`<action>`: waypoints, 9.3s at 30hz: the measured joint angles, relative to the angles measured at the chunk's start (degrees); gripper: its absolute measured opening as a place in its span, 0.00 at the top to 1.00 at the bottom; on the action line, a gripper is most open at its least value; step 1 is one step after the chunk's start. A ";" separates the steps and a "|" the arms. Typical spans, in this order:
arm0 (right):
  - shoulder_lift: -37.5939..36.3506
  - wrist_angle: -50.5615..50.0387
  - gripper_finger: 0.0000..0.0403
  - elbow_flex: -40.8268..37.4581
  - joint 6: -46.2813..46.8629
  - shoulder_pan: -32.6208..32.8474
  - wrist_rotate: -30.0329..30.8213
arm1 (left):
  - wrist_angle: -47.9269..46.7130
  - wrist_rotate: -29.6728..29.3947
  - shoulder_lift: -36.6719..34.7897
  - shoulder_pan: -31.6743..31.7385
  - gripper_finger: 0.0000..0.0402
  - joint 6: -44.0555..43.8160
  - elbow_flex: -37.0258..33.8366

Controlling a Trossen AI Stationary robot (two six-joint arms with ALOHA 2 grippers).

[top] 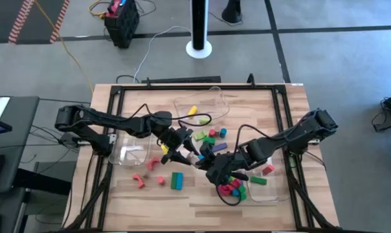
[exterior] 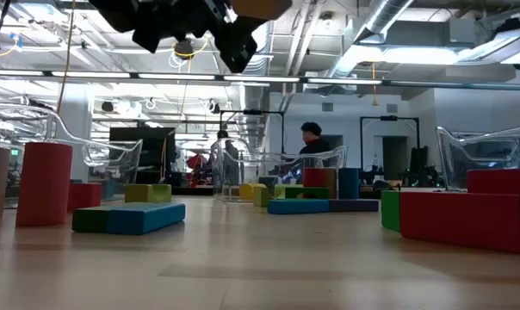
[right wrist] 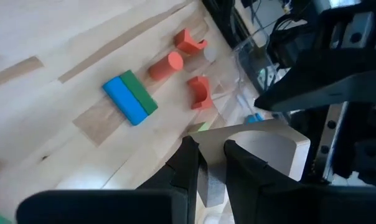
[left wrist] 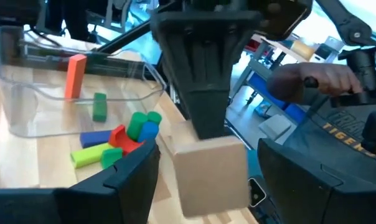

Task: Sort blocks by size
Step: Put the brown arch block into the left transparent bin, then put the blue rectangular block into the right transparent bin

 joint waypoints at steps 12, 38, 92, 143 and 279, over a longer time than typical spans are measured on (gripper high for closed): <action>0.12 -0.19 0.78 -0.02 -0.16 -0.07 1.57 | -2.98 -0.07 0.00 -0.04 0.54 1.59 0.00; 0.12 -2.44 0.68 0.02 3.52 0.03 5.89 | -4.82 0.24 -0.83 0.14 0.67 3.98 0.00; 0.08 -22.29 0.50 -0.02 28.07 0.04 13.09 | -89.81 -48.15 -25.33 0.49 0.64 5.43 -5.84; 0.08 -23.86 0.50 -0.02 33.00 0.09 9.62 | -78.64 -51.07 -25.49 -5.14 0.57 8.13 3.08; 0.08 -15.78 0.50 -8.55 42.35 3.91 3.86 | -40.04 -34.15 8.44 -26.06 0.57 20.06 2.75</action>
